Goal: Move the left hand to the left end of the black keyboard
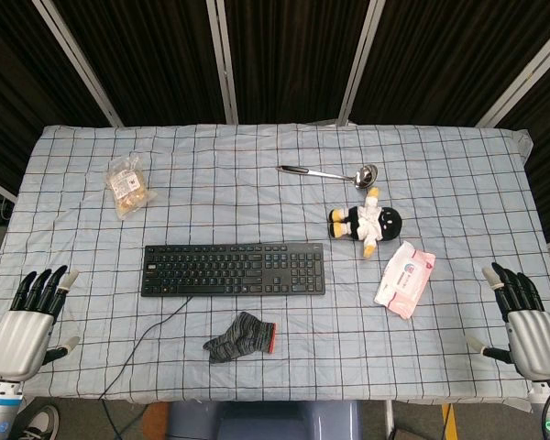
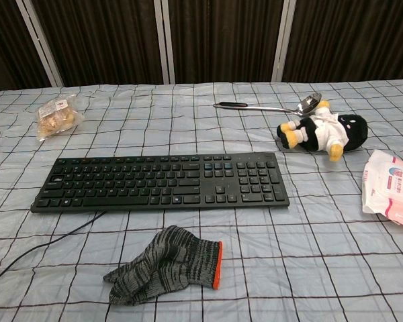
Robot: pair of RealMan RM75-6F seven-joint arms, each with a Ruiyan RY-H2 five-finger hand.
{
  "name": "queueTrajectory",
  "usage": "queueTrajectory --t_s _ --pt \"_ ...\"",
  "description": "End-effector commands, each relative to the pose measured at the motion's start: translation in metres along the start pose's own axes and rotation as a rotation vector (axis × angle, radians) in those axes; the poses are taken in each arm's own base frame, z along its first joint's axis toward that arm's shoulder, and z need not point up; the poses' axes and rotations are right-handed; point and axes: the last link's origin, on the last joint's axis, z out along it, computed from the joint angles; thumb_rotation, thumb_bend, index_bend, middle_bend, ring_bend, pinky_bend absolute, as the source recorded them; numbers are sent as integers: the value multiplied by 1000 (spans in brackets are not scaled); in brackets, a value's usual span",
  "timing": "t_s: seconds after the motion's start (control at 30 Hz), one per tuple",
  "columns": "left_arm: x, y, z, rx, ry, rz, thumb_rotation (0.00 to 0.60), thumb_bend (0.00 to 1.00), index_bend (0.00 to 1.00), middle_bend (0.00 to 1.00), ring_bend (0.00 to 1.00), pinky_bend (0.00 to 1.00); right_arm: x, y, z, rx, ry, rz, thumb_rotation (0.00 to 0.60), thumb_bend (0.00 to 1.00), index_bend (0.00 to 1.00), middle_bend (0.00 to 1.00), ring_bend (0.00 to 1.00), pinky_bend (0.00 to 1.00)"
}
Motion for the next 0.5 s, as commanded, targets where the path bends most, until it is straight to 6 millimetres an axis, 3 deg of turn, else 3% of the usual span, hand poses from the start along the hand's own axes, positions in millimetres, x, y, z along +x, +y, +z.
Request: queueTrajectory --t_s 0.03,0.5 --pt "0 0 0 0 -1 1 600 63 0 0 0 0 0 0 0 0 0 1 600 52 0 0 0 0" --pt "-1 0 1 1 -11 4 600 63 0 0 0 0 -1 -1 1 -2 -5 -2 600 52 0 0 0 0"
